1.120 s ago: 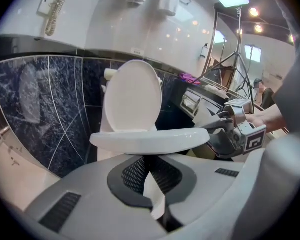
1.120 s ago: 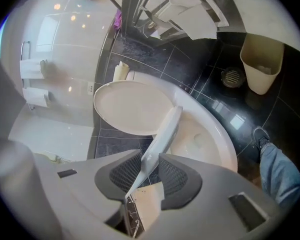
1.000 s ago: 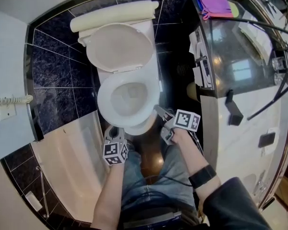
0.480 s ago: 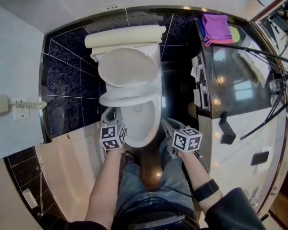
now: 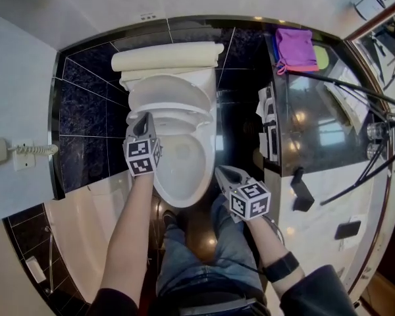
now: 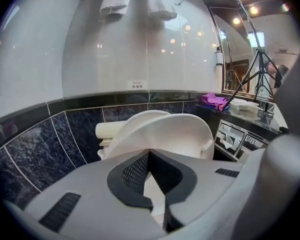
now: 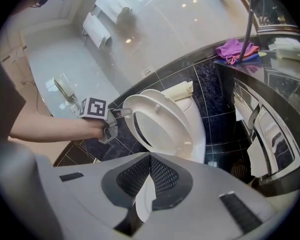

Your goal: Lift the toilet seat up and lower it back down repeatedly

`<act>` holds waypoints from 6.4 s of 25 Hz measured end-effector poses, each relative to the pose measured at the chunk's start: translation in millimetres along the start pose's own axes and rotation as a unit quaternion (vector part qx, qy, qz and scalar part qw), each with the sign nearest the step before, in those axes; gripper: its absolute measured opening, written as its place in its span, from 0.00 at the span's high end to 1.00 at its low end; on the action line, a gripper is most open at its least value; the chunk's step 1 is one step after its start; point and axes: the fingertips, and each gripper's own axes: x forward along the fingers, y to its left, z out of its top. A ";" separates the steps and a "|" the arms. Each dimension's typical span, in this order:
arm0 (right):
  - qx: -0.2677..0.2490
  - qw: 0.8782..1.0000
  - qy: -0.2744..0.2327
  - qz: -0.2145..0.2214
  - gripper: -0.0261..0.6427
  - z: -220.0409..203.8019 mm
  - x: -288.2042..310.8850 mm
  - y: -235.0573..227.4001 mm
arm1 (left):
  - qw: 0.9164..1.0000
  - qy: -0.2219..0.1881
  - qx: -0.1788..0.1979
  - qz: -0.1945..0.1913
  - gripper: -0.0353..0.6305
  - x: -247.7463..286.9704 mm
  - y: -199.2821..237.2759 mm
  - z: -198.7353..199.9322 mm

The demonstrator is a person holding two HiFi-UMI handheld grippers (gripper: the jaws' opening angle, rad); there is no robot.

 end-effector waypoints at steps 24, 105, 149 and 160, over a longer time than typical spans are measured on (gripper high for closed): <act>-0.096 0.994 -0.039 -0.038 0.94 43.2 -25.5 42.1 | 0.997 0.026 0.052 -0.049 0.95 -98.0 -31.6 3.7; -0.559 0.818 0.051 -0.125 0.63 217.9 162.9 0.4 | 0.999 0.016 0.020 -0.034 0.95 -133.1 -32.3 -6.5; -0.630 0.762 0.061 -0.137 0.83 37.3 85.5 83.2 | 0.993 0.093 -0.027 -0.074 0.95 -144.6 -56.4 -132.0; -0.657 0.733 0.110 -0.140 0.81 -81.9 63.0 93.4 | 0.991 0.095 -0.027 -0.085 0.95 -173.2 -65.0 -193.7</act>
